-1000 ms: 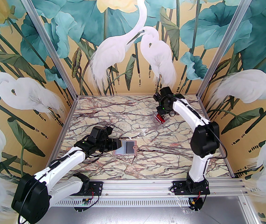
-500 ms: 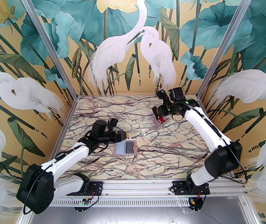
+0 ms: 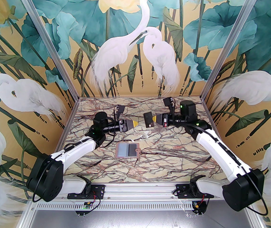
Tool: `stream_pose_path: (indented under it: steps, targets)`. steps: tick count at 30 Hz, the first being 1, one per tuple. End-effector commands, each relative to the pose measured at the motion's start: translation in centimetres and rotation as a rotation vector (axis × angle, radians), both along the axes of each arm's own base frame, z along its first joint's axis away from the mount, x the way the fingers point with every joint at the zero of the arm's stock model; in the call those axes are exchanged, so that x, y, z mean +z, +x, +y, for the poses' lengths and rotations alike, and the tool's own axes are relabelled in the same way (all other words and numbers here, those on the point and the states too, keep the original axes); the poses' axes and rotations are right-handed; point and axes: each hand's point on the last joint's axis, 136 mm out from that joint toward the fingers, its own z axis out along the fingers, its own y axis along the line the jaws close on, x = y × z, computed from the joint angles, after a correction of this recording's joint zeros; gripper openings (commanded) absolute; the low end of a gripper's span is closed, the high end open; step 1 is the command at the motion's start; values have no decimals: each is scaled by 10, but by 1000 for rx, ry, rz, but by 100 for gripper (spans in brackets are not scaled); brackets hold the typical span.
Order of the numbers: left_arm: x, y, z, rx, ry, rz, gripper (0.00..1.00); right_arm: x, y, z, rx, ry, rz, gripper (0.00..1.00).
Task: Put the credit cards into the card holder
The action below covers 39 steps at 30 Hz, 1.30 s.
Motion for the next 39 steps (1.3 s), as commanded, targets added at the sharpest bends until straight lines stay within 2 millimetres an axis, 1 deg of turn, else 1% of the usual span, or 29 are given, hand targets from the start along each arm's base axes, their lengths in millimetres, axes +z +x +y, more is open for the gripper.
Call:
stream_pose_path:
  steps: [1, 5, 10, 15, 20, 27, 35, 36, 37, 38, 39]
  targets:
    - [18, -2, -4, -66, -63, -35, 70, 26, -16, 11, 63, 128, -11, 0]
    - [16, -3, -8, -109, -100, -12, 68, 26, -22, 16, 79, 160, -1, 0]
    - [16, -8, -12, -155, -134, 2, 59, 22, -23, 21, 86, 167, 13, 0]
    - [11, -13, -12, -169, -133, 10, 48, 18, -19, 23, 81, 163, 22, 0]
    - [9, -18, -13, -180, -133, 17, 33, 14, -16, 27, 78, 162, 31, 0]
    - [12, -26, -18, -207, -133, 6, 30, 11, -14, 30, 81, 160, 36, 0]
    - [11, -26, -18, -202, -128, 13, 7, 1, -13, 29, 68, 138, 56, 0]
    - [11, -26, -17, -202, -128, 15, 5, -1, -14, 30, 81, 137, 64, 2]
    - [11, -27, -17, -204, -129, 13, 3, 0, -16, 32, 101, 143, 70, 10]
    - [11, -27, -17, -208, -128, 14, 1, -2, -18, 33, 125, 145, 82, 22]
    - [12, -29, -18, -215, -128, 14, 0, -4, -20, 35, 140, 140, 91, 29]
